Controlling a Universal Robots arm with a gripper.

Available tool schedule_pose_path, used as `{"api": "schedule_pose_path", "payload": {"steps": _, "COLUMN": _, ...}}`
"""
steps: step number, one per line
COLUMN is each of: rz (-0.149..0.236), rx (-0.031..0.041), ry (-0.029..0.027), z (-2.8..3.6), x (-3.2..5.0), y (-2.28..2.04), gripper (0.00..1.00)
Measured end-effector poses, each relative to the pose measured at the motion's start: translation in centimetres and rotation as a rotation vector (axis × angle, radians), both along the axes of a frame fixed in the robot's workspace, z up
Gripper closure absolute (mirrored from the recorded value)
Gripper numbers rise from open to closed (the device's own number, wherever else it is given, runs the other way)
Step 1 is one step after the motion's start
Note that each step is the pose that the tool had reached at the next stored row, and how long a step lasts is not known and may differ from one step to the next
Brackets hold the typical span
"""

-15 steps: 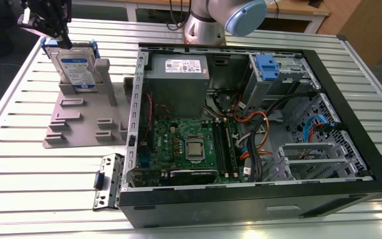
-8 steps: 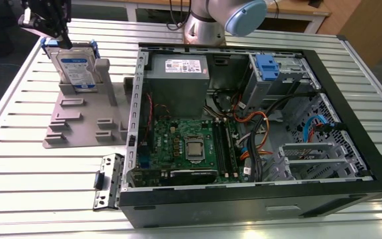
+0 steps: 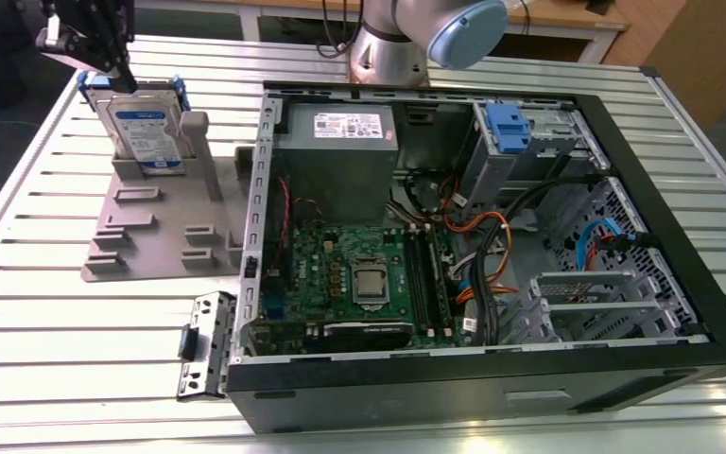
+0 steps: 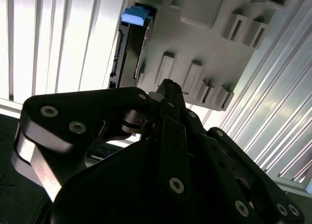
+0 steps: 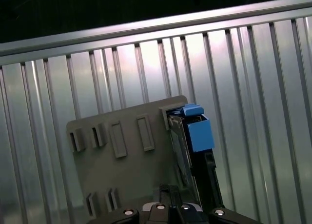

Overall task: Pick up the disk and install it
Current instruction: 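Pick up the disk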

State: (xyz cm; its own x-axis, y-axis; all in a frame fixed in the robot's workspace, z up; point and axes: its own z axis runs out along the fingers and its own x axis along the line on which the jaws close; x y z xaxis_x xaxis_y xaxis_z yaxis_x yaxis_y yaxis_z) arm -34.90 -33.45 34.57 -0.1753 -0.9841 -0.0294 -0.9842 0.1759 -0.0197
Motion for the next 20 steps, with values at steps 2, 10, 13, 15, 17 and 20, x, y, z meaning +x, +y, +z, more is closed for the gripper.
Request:
{"api": "schedule_pose_path", "payload": {"steps": 2, "rz": 0.006, "rx": 0.0000, "ry": 0.0001, "z": 0.00, "x": 0.00, "y": 0.00, "gripper": 0.90}}
{"api": "schedule_pose_path", "payload": {"steps": 10, "rz": 0.029, "rx": 0.0000, "ry": 0.0000, "z": 0.00, "x": 0.00, "y": 0.00, "gripper": 0.90}}
{"api": "schedule_pose_path", "payload": {"steps": 13, "rz": 0.038, "rx": 0.0000, "ry": 0.0000, "z": 0.00, "x": 0.00, "y": 0.00, "gripper": 0.90}}
{"api": "schedule_pose_path", "payload": {"steps": 15, "rz": 0.044, "rx": -0.0001, "ry": 0.0000, "z": 0.00, "x": 0.00, "y": 0.00, "gripper": 0.90}}
{"api": "schedule_pose_path", "payload": {"steps": 17, "rz": 0.049, "rx": -0.0001, "ry": 0.0000, "z": 0.00, "x": 0.00, "y": 0.00, "gripper": 0.90}}
{"api": "schedule_pose_path", "payload": {"steps": 20, "rz": 0.058, "rx": -0.0001, "ry": 0.0000, "z": 0.00, "x": 0.00, "y": 0.00, "gripper": 0.90}}
